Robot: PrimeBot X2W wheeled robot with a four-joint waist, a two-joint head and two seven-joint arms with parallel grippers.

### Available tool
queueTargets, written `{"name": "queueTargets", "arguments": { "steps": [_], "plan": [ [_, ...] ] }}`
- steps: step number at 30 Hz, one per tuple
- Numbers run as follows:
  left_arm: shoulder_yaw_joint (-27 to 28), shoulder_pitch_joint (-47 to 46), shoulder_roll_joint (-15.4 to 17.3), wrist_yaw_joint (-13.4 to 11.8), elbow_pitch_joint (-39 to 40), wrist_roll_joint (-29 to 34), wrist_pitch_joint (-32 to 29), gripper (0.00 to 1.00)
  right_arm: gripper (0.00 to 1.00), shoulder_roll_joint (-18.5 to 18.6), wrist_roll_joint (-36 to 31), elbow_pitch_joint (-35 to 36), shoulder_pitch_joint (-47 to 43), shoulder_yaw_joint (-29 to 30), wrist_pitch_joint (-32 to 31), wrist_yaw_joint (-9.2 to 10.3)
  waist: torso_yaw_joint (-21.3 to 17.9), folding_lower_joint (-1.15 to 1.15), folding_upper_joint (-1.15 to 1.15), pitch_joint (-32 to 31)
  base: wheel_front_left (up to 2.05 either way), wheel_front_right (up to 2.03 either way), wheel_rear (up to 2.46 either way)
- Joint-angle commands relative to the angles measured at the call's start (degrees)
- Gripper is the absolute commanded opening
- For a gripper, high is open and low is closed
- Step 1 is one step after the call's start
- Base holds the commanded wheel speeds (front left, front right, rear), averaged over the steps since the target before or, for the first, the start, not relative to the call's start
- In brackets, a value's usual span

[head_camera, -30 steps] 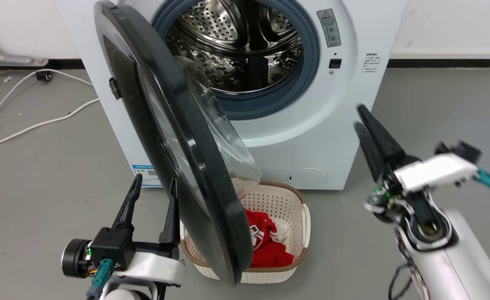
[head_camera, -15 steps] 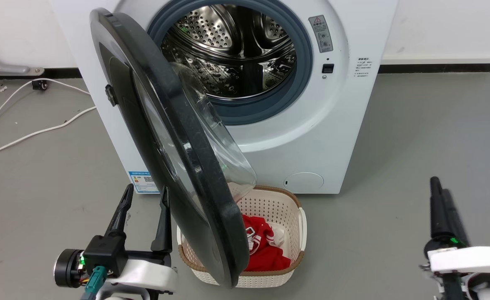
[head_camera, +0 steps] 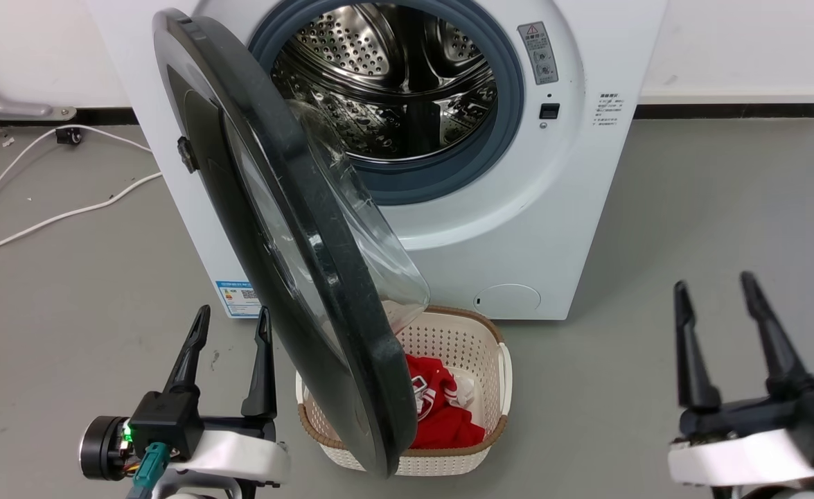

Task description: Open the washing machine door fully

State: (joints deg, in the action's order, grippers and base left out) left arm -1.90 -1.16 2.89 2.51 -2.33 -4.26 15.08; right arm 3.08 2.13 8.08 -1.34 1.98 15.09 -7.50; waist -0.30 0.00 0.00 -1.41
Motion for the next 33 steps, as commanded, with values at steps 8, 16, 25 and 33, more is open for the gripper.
{"name": "queueTargets", "arguments": {
  "steps": [8, 16, 25, 33],
  "plan": [
    [-0.2, -0.7, -0.02, 0.07, 0.16, 0.27, 0.13, 1.0, 1.0, -0.26, -1.2, -8.49, -1.76, -2.2, -0.1, 0.03, 0.29, 0.0, 0.0, 0.4, 0.0, 0.0, 0.0],
    [-0.24, -0.87, -0.02, 0.0, 0.27, 0.45, 0.13, 1.0, 1.0, -0.27, 0.11, -9.63, -0.06, -1.97, 0.12, 0.03, 0.03, 0.0, 0.0, 0.47, 0.0, 0.0, 0.0],
    [-0.29, -1.09, -0.02, 0.44, 0.02, 0.29, 0.13, 0.06, 1.0, -0.27, 0.6, -9.3, 0.08, -1.94, 0.09, 0.03, -0.08, 0.0, 0.0, 0.63, 0.0, 0.0, 0.0],
    [0.02, -1.57, -0.02, 0.22, 1.29, 0.29, 0.13, 0.0, 1.0, -0.28, 1.54, -9.23, -0.29, -2.01, 0.1, 0.03, -0.12, 0.0, 0.0, 0.67, 0.0, 0.0, 0.0]
  ]
}}
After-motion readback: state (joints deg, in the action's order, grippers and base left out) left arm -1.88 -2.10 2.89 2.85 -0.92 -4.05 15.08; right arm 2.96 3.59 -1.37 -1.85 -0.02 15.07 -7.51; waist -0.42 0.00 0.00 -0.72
